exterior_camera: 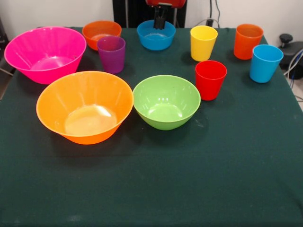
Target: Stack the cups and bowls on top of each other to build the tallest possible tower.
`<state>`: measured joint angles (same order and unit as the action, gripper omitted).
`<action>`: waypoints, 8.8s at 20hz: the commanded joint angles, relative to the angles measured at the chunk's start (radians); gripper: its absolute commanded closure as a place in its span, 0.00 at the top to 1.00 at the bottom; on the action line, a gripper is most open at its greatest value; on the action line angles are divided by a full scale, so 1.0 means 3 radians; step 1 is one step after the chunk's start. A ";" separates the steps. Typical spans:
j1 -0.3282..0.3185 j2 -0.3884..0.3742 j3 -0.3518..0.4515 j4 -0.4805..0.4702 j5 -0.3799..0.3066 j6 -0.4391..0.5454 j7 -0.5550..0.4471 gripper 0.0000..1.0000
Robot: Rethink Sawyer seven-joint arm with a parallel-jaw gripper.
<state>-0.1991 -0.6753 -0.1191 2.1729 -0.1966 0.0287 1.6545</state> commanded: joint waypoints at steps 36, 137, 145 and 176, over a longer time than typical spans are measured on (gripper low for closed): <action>0.0030 0.0109 0.0203 -0.0081 -0.0082 0.0175 0.0349 1.00; 0.0341 0.0543 0.0174 -0.0430 0.0240 0.0067 0.0600 1.00; 0.0385 0.0615 0.0128 -0.0481 0.0236 0.0026 0.0611 1.00; 0.0396 0.0653 0.0118 -0.0512 0.0216 0.0007 0.0614 1.00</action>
<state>-0.1001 -0.5056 -0.1366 2.1201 -0.1005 0.1179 1.7213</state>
